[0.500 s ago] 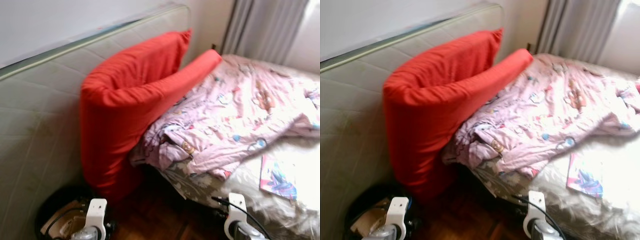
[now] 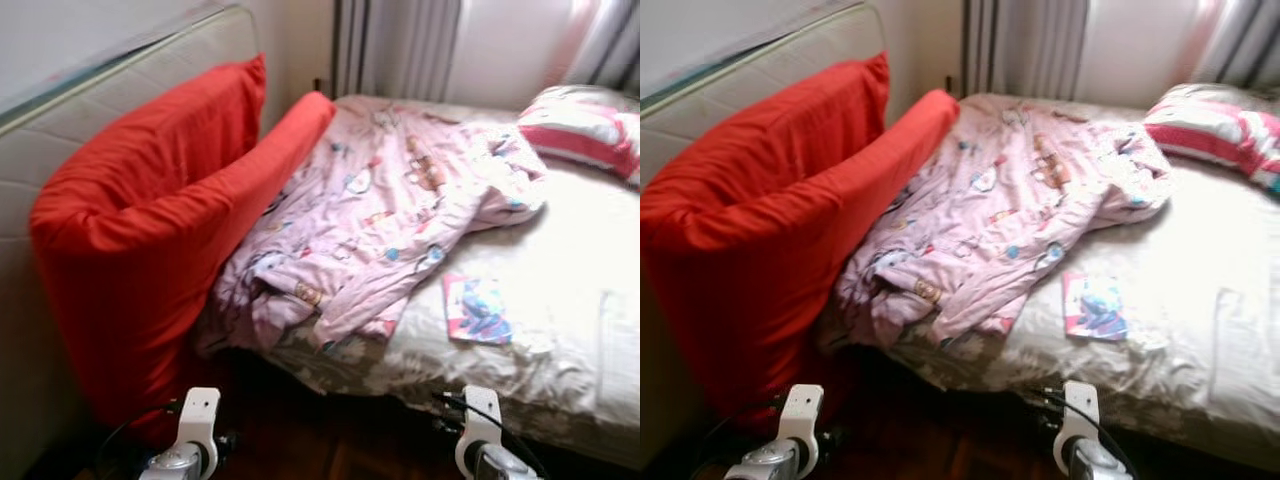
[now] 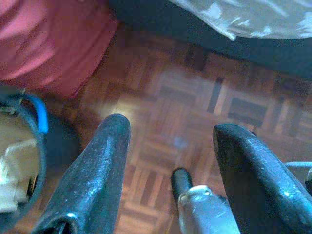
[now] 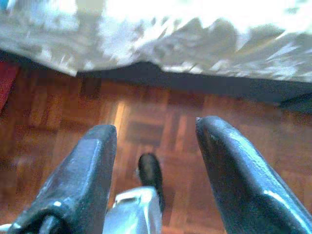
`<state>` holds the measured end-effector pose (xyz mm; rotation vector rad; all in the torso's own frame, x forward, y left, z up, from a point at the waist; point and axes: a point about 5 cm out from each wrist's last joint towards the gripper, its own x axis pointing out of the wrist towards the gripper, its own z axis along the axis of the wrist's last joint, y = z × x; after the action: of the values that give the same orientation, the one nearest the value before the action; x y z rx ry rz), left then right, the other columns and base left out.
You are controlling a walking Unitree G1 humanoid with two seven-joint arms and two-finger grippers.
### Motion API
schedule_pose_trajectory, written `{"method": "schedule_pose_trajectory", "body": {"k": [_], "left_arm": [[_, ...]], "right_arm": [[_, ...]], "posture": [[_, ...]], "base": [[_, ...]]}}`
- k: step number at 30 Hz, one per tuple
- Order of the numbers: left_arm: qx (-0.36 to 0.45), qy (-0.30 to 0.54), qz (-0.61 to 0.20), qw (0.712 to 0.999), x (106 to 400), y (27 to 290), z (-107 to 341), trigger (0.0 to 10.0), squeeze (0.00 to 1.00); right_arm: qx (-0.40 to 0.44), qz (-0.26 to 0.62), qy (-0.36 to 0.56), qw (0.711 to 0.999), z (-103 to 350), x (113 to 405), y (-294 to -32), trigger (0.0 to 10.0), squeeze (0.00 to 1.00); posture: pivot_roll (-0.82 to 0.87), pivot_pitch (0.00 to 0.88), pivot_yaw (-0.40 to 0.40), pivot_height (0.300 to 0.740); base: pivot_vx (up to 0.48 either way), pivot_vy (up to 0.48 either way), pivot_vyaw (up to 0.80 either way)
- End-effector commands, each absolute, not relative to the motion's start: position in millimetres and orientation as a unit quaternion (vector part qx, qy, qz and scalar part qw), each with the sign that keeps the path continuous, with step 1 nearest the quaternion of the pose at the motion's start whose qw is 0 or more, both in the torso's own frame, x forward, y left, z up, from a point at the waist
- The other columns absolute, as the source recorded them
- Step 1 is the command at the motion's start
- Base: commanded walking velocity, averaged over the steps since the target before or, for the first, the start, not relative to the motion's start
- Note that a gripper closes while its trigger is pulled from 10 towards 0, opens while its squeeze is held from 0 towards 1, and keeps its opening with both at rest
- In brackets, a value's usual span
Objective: Clean up the room
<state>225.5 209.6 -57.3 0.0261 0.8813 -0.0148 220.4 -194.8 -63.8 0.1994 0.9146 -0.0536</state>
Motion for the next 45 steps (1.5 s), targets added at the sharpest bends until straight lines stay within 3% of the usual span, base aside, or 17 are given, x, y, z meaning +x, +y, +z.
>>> {"method": "schedule_pose_trajectory", "body": {"k": [1,8,21,26,27,29,37,45], "left_arm": [[0.014,0.438,-0.003,0.899,219.8,213.1,-60.4,10.0,0.0],[0.015,0.433,-0.001,0.901,218.5,213.7,-60.8,10.0,0.0],[-0.004,0.351,0.017,0.936,215.3,210.0,-58.1,10.0,0.0],[-0.004,0.318,0.017,0.948,210.6,209.1,-57.2,10.0,0.0],[0.002,0.313,0.013,0.95,211.3,209.7,-56.2,10.0,0.0],[0.022,0.215,-0.009,0.976,246.2,218.9,-23.4,10.0,0.0],[0.028,0.152,-0.021,0.988,242.4,218.7,-15.1,10.0,0.0],[0.027,0.165,-0.011,0.986,221.9,232.5,-23.1,10.0,0.0]], "right_arm": [[0.105,-0.028,0.444,0.889,-66.1,217.7,-190.8,10.0,0.0],[0.107,-0.038,0.431,0.895,-66.0,217.5,-190.4,10.0,0.0],[0.022,-0.042,0.352,0.935,-59.6,217.7,-198.9,10.0,0.0],[0.038,-0.08,0.323,0.942,-60.5,210.2,-201.9,10.0,0.0],[0.039,-0.08,0.298,0.95,-51.4,220.4,-211.4,10.0,0.0],[0.008,-0.08,0.232,0.969,-30.1,235.9,-233.6,10.0,0.0],[0.015,-0.059,0.177,0.982,-26.9,229.5,-223.9,10.0,0.0],[0.019,-0.034,0.206,0.978,-45.2,200.6,-212.1,10.0,0.0]], "posture": [[-0.02,0.0,0.054,0.74],[-0.03,0.0,0.063,0.74],[-0.05,0.0,0.047,0.74],[-0.06,0.0,0.037,0.74],[-0.06,0.0,0.036,0.74],[-0.07,0.0,0.037,0.74],[-0.08,0.0,0.045,0.74],[-0.09,0.0,0.062,0.74]], "base": [[0.0,0.0,-0.8],[0.0,0.0,-0.37],[0.0,0.0,0.0],[0.0,0.0,0.0],[0.0,0.0,0.0],[0.0,0.0,0.0],[0.0,0.0,0.0],[0.0,0.0,0.0]]}}
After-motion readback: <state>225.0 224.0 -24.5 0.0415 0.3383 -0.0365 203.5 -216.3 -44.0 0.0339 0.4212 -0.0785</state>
